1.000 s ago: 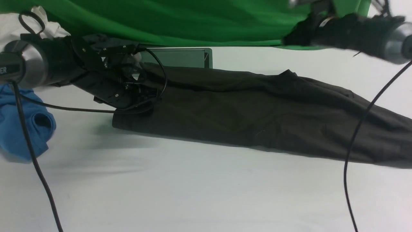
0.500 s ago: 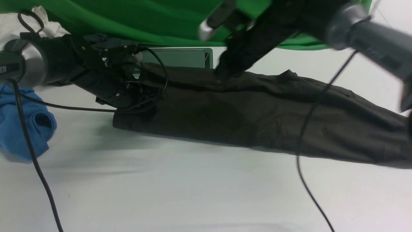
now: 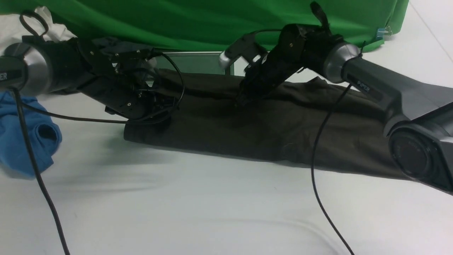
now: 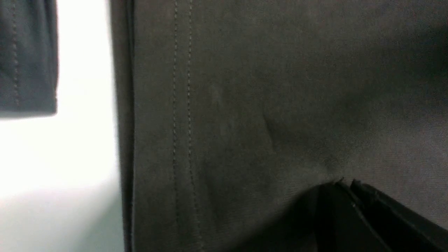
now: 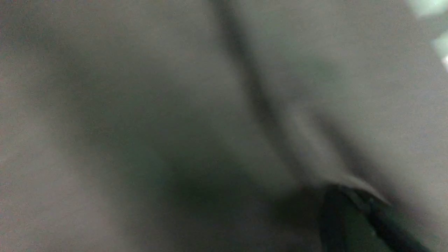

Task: Fold a long-sleeved shirt on a white desktop.
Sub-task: 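Fold the black garment in half by bringing its near edge over to the far edge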

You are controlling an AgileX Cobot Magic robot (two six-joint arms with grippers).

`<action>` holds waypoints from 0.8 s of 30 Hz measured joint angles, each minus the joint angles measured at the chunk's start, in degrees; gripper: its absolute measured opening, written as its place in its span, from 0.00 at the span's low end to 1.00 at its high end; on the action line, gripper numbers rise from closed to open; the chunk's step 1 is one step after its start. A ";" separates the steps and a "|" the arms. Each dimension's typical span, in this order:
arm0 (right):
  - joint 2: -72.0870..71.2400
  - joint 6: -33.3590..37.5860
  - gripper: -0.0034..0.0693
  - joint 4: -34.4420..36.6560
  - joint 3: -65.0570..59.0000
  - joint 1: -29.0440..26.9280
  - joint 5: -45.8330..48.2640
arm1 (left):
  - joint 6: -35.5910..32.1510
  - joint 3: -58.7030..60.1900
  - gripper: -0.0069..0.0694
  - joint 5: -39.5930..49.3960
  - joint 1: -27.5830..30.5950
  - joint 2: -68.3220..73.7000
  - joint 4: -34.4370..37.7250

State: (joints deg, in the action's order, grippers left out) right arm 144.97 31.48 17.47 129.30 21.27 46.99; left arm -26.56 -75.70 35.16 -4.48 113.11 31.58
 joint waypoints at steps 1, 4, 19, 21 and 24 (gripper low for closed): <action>0.07 -1.25 0.08 -0.16 0.05 -0.81 -1.92 | 0.00 0.00 0.12 0.00 0.00 0.00 0.00; 0.12 -3.57 0.08 -0.45 0.05 -3.05 -7.55 | 0.00 0.00 0.12 0.00 0.00 0.00 -0.02; -14.67 -9.07 0.45 3.16 -3.64 -9.13 3.96 | 4.58 -2.75 0.15 5.34 0.34 -1.79 -1.33; -20.56 -8.12 0.49 3.58 -10.39 -9.39 3.48 | 6.52 -5.04 0.19 9.26 0.39 -3.83 -3.91; -31.11 -7.90 0.56 3.64 -24.65 -10.11 -1.11 | 11.63 -7.30 0.31 13.77 0.52 -8.05 -9.76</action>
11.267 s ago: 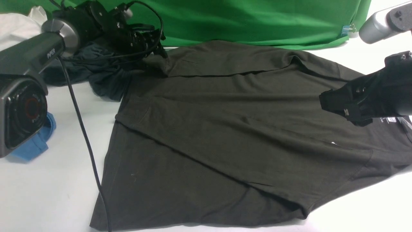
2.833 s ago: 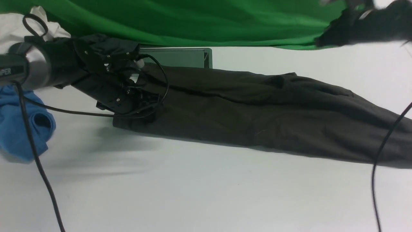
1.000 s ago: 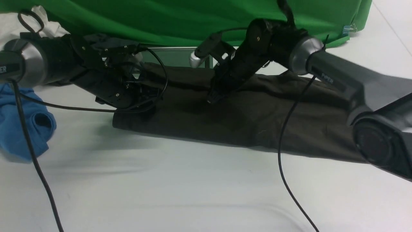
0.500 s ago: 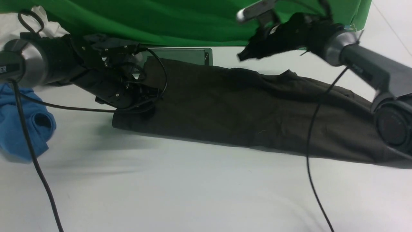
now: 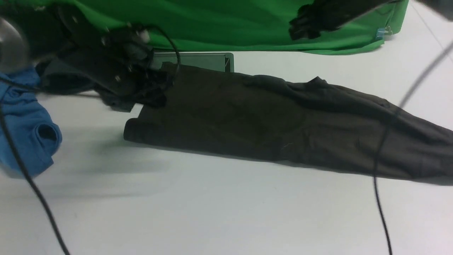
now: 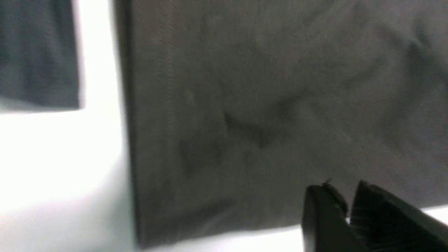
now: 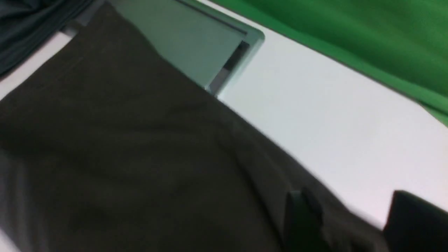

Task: Fold a long-sleeved shirt on a white desktop.
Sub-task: 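Grasp the waist and leg ends of the folded dark trousers and straighten them on the table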

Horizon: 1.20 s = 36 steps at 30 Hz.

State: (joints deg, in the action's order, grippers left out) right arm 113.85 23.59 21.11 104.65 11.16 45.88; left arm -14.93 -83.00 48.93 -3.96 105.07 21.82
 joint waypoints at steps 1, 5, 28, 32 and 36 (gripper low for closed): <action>-2.76 -0.60 0.57 -0.26 -4.89 -0.26 -1.28 | 1.87 -0.19 0.37 1.07 0.00 -1.67 -2.14; -15.46 -6.62 0.69 -2.52 -21.37 -2.13 -7.08 | 15.63 1.47 0.63 4.92 0.69 -6.93 -12.97; -27.18 -11.64 0.84 -3.88 -38.33 -5.16 -9.93 | 4.56 12.10 0.99 -8.28 10.25 8.85 22.54; -27.18 -11.64 0.84 -3.88 -38.33 -5.16 -9.98 | 4.50 11.39 0.96 -7.38 10.34 9.82 22.39; -27.18 -11.64 0.84 -3.93 -38.33 -5.16 -10.22 | 4.22 11.33 0.90 -7.24 10.34 9.89 21.57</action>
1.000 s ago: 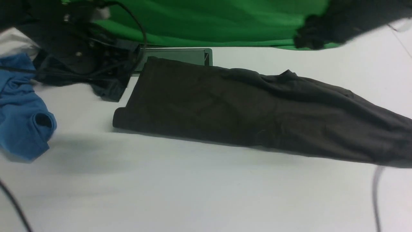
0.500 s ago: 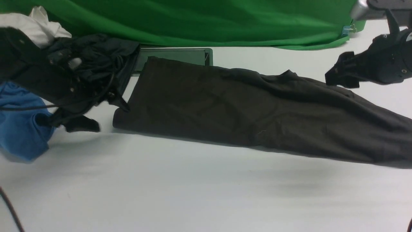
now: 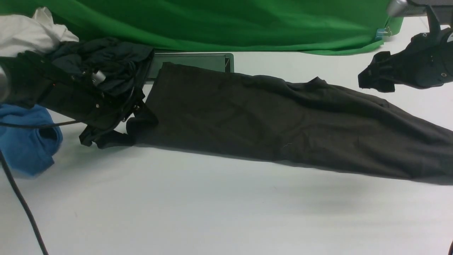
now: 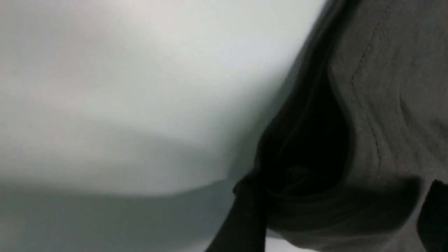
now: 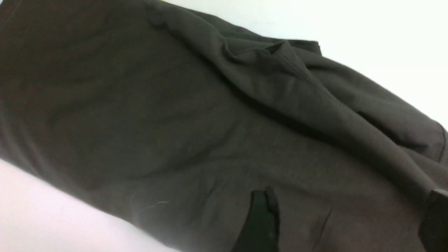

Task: Fold a long-sleeved shirt on a white desktop.
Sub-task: 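Grasp the waist and leg ends of the folded dark trousers and straighten them on the table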

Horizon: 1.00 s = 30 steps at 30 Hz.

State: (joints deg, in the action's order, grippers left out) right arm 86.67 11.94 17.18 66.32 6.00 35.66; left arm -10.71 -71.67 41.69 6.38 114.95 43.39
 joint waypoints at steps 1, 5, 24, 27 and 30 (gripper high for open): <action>0.00 -0.07 0.84 -0.15 0.00 0.00 0.00 | -0.52 0.00 0.81 0.00 0.00 0.00 -1.13; 0.00 -1.70 0.84 -0.40 0.00 0.00 0.74 | -1.43 0.00 0.57 -0.06 0.00 -0.05 -4.29; 0.00 -1.22 0.37 1.30 0.00 0.00 5.65 | 5.74 23.80 0.17 -5.34 -0.06 -26.68 -18.85; 0.00 0.77 0.14 3.08 0.00 0.00 5.11 | 8.75 30.79 0.17 -10.17 -0.06 -32.71 -19.70; 0.00 1.32 0.09 3.57 0.00 0.00 4.61 | 14.31 36.74 0.17 -16.04 0.03 -36.31 -23.01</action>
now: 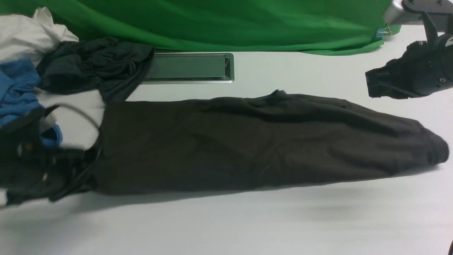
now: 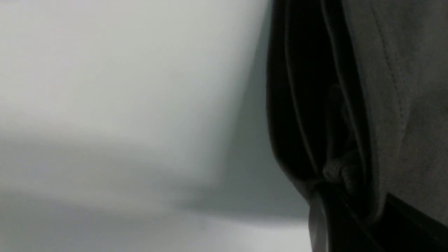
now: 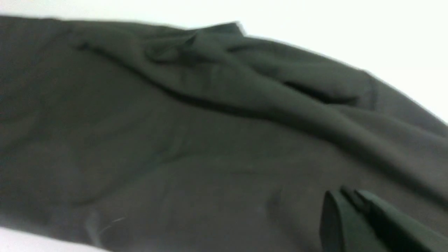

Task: Fold a long-sleeved shirt on a white desktop.
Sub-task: 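Grasp the waist and leg ends of the folded dark trousers and straighten them on the table, then fold the garment over onto itself on the table with the left gripper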

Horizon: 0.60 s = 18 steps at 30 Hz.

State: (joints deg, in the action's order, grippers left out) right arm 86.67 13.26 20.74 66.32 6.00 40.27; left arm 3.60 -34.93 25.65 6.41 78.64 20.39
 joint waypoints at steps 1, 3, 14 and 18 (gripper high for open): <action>0.00 0.05 0.09 0.07 0.00 0.00 -0.04 | 3.06 2.26 0.17 -2.10 0.42 -0.53 -1.97; -0.04 0.05 0.09 0.12 0.00 0.00 -0.04 | 5.30 4.04 0.17 -3.28 1.55 -0.68 -3.21; -2.79 0.23 0.08 1.17 0.52 0.00 1.05 | -9.81 0.40 0.17 -0.43 10.27 -2.26 12.71; -6.28 1.11 0.09 1.24 2.17 0.00 1.33 | -17.68 -8.47 0.17 3.78 6.68 -3.21 21.07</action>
State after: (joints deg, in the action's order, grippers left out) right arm 80.40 14.37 21.99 68.49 6.00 41.60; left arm -14.08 -43.41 29.43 13.09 75.43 41.45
